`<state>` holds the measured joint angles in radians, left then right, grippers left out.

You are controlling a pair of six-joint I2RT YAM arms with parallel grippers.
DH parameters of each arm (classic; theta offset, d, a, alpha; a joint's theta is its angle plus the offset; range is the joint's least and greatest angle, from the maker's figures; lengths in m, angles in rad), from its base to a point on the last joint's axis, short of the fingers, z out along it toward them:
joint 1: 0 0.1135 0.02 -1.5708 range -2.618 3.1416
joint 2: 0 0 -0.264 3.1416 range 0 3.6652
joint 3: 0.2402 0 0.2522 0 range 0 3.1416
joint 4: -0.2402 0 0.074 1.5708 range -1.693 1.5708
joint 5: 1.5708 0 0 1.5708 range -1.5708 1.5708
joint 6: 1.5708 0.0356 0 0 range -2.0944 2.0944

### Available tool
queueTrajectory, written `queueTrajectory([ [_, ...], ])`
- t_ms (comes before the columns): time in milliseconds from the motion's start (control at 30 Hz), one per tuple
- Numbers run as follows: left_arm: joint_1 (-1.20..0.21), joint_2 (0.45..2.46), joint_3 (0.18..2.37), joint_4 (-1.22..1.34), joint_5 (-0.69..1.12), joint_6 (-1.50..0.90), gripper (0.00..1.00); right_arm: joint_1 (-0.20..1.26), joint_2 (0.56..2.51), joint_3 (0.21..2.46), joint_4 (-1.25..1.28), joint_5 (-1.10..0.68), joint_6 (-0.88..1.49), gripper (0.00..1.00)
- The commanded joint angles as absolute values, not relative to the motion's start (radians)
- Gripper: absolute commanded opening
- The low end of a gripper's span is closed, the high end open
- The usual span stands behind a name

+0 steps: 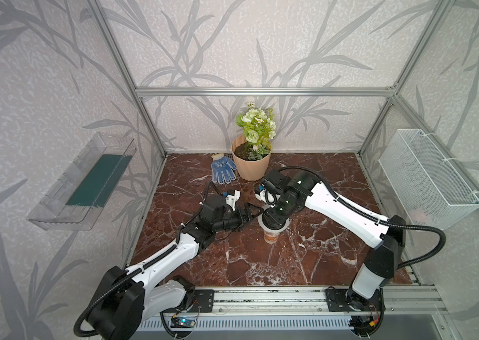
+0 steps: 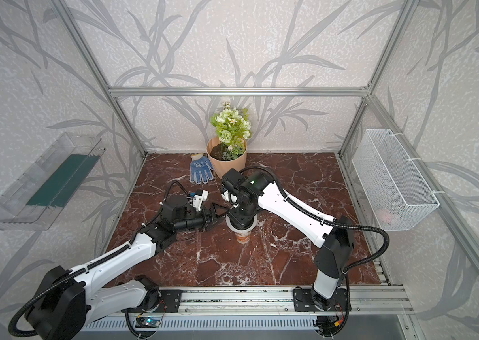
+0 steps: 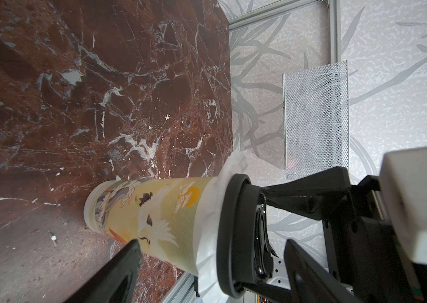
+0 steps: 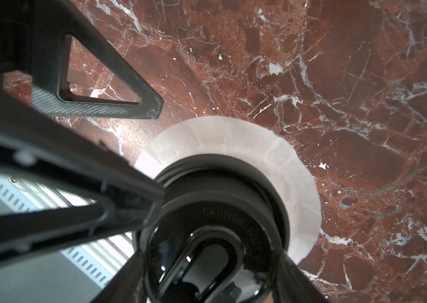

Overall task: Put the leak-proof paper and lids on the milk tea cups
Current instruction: Secure the cup lid on the cup.

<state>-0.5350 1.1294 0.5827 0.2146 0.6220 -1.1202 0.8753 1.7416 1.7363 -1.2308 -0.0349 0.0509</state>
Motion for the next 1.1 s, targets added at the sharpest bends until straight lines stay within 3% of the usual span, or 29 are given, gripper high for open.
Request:
queueTrajectory([
  [0,-0.536,1.134,0.598,0.235,0.623,-1.129,0.87,0.877,1.755,1.718,-1.241,-0.057,0.039,0.67],
  [1067,-0.537,1.168,0.598,0.236,0.653,-1.121,0.87,0.875,1.809,1.653,-1.236,-0.071,0.026,0.67],
])
